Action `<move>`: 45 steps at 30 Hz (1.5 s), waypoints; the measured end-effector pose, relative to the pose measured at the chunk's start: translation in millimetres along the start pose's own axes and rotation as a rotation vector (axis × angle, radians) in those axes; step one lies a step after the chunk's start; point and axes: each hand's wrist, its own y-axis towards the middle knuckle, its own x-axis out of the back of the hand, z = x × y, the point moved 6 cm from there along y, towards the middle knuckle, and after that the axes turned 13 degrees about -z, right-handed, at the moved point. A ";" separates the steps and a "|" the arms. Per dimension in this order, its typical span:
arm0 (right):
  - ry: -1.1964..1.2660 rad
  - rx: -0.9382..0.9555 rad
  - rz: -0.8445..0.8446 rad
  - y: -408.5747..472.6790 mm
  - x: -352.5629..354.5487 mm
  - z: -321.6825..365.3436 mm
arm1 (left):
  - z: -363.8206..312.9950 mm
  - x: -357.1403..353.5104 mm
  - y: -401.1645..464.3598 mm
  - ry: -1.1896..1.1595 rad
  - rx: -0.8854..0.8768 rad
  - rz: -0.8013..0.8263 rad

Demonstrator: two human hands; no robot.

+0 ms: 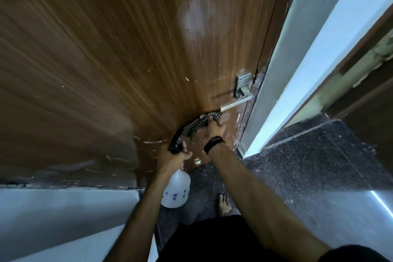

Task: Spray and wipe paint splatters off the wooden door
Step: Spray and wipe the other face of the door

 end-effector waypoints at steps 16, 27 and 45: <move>0.084 -0.083 -0.082 75.5 59.1 6.3 | -23.0 -103.3 11.2 0.481 -0.071 0.197; 0.060 -0.018 -0.044 97.3 68.9 20.2 | -18.4 -132.9 14.4 0.540 -0.086 0.219; -0.137 0.127 -0.179 165.4 36.9 6.5 | -22.2 -126.3 20.9 0.429 -0.042 0.197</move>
